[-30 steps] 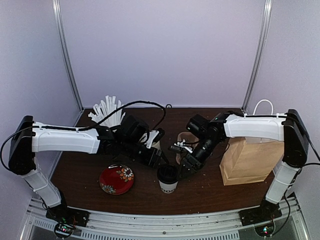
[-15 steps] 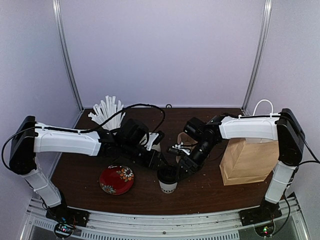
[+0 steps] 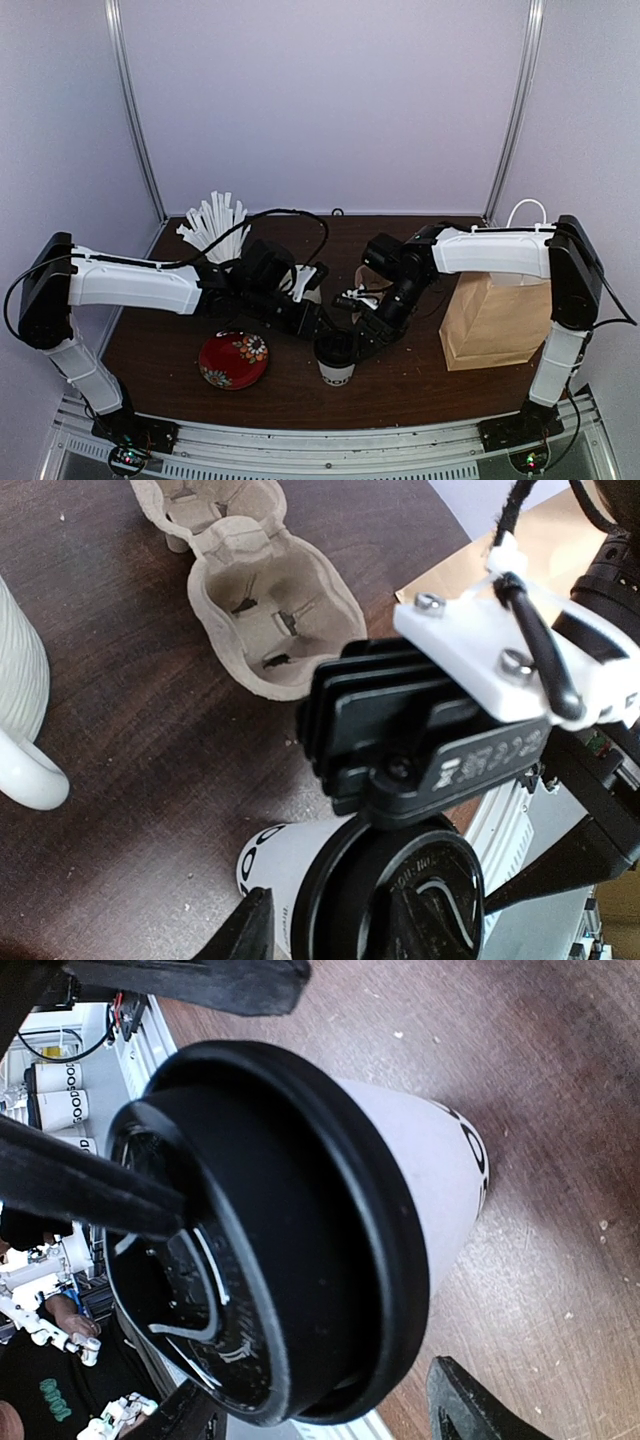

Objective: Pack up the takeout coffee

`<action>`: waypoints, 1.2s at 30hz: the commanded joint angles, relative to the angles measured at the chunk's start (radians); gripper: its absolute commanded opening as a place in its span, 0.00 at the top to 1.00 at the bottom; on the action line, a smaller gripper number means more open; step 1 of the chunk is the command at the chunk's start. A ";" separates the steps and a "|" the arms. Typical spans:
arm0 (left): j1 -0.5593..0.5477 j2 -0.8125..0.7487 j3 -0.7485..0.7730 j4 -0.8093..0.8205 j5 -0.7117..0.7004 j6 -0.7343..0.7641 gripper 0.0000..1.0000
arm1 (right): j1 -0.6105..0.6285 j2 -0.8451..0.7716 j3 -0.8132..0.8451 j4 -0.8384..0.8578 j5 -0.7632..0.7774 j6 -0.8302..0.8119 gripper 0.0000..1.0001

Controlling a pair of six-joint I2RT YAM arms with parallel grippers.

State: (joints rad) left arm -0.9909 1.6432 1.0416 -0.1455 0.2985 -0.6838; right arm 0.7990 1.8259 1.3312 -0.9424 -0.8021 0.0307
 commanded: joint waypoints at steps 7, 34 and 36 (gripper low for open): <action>0.002 -0.016 -0.069 -0.059 -0.022 0.006 0.56 | -0.043 0.074 0.090 -0.008 0.206 -0.069 0.32; 0.003 -0.053 0.066 -0.086 -0.148 0.034 0.40 | -0.021 -0.049 0.077 -0.029 0.015 -0.136 0.19; 0.003 -0.090 0.037 -0.094 -0.155 0.021 0.39 | -0.020 -0.039 0.094 -0.045 0.016 -0.142 0.19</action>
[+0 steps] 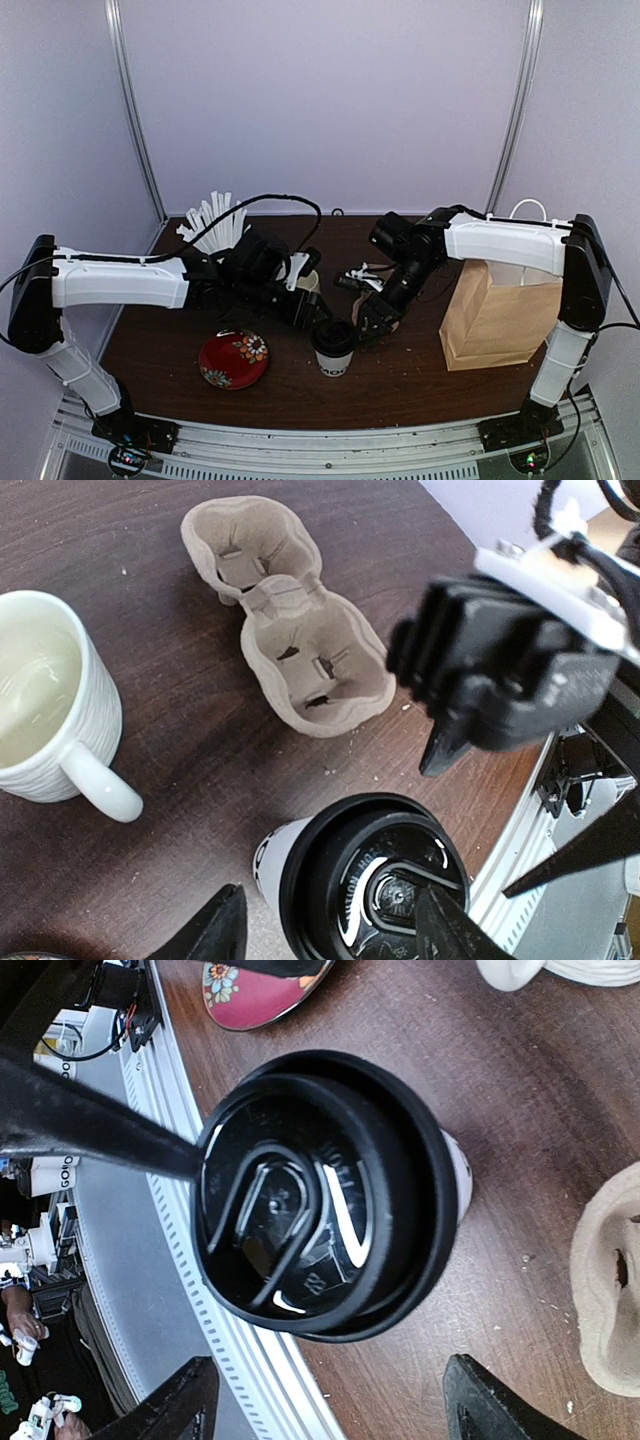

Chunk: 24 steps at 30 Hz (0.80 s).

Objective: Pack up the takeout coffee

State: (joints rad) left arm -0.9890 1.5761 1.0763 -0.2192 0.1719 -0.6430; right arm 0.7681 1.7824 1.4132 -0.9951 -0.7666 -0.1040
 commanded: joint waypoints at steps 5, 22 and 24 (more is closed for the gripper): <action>0.001 -0.172 -0.101 -0.062 -0.072 -0.133 0.31 | -0.005 0.009 0.053 -0.017 -0.031 -0.028 0.25; 0.001 -0.141 -0.266 0.188 0.164 -0.448 0.57 | -0.105 0.112 0.110 -0.010 -0.082 0.000 0.63; 0.002 -0.127 -0.262 0.204 0.181 -0.447 0.56 | -0.105 0.129 0.115 -0.009 -0.085 0.002 0.64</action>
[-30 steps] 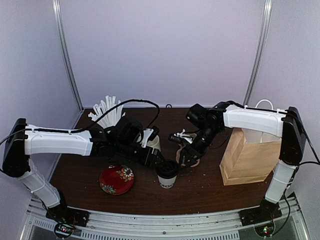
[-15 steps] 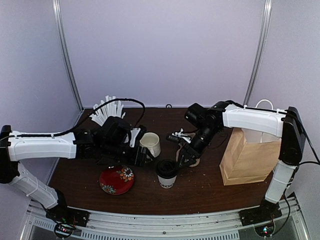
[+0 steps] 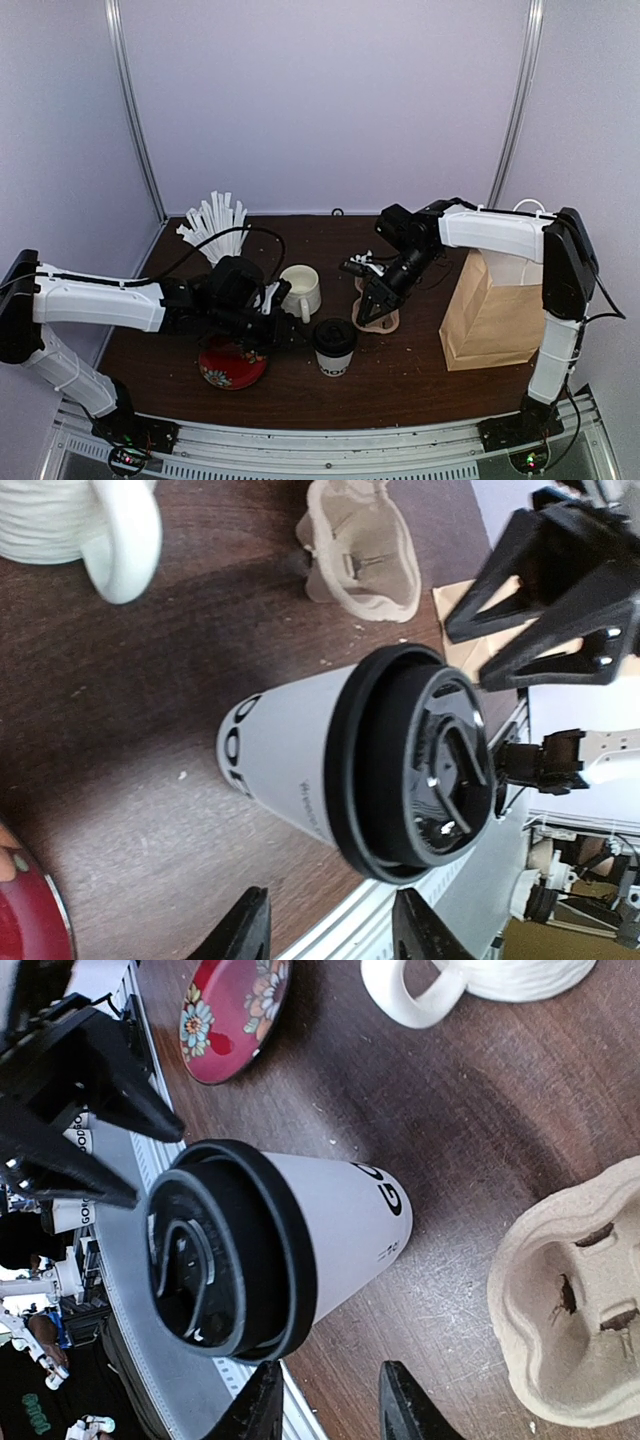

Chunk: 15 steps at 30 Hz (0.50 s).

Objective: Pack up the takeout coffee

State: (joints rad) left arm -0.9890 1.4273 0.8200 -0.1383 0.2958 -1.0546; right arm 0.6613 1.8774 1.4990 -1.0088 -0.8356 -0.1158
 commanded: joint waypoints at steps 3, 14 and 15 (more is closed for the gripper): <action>0.001 0.033 -0.001 0.131 0.067 -0.031 0.56 | 0.000 0.043 0.032 0.009 -0.029 0.022 0.64; 0.012 0.087 0.011 0.164 0.105 -0.038 0.56 | 0.001 0.056 0.023 0.021 -0.056 0.031 0.60; 0.013 0.091 0.013 0.155 0.106 -0.038 0.56 | 0.000 0.058 0.023 0.023 -0.059 0.033 0.60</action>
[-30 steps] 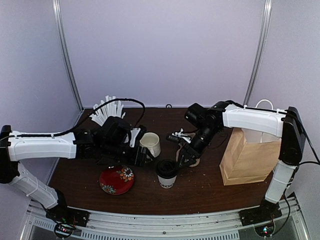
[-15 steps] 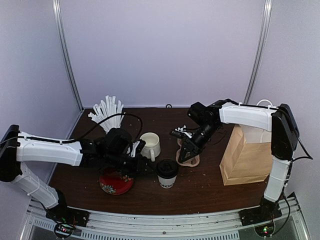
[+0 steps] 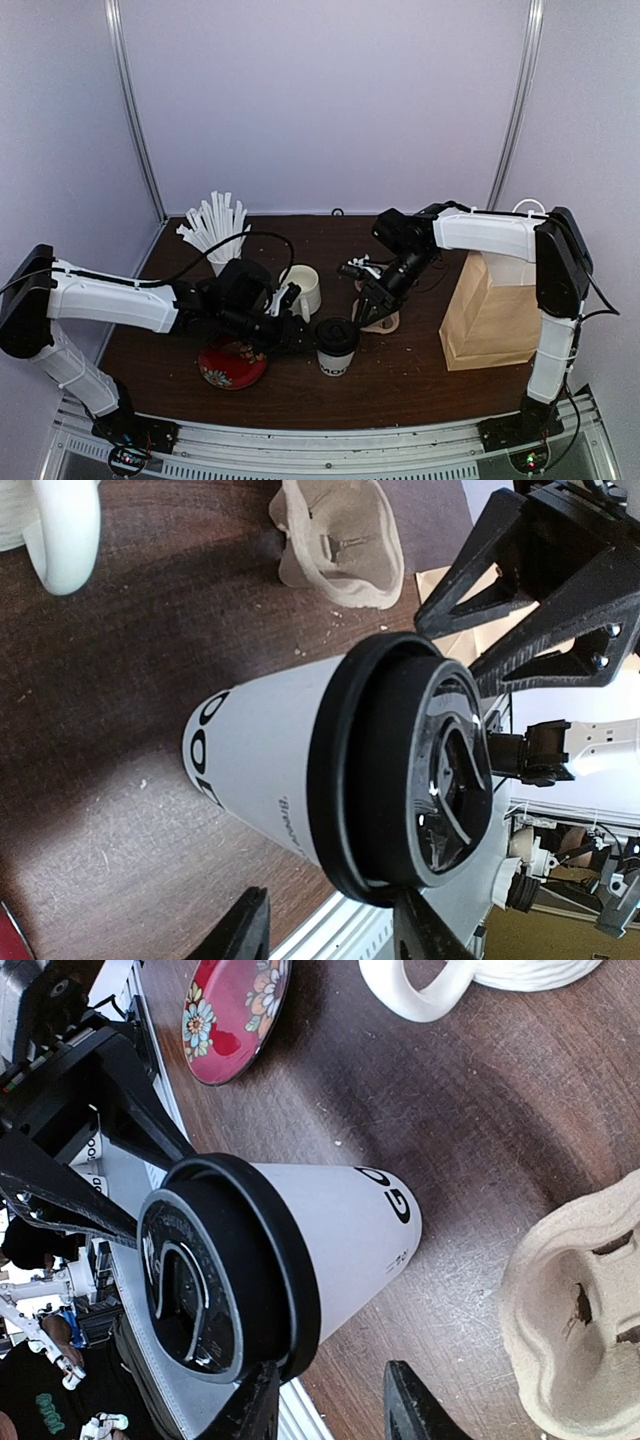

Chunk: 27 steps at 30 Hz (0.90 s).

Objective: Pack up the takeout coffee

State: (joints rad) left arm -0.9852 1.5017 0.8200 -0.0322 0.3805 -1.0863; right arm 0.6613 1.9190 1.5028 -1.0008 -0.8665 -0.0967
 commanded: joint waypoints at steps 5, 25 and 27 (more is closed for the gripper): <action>0.026 0.041 0.012 -0.007 0.020 -0.016 0.56 | 0.001 0.041 0.015 0.028 -0.037 0.025 0.60; 0.049 0.183 0.147 -0.412 -0.093 0.135 0.60 | 0.005 0.094 0.012 -0.013 0.140 0.048 0.61; 0.048 0.144 0.162 -0.397 -0.098 0.156 0.59 | 0.002 0.066 0.032 -0.023 0.103 0.039 0.61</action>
State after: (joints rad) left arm -0.9443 1.6161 1.0023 -0.2974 0.4934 -0.9916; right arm 0.6563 1.9694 1.5257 -1.0180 -0.8833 -0.0448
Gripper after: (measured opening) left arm 0.403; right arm 0.389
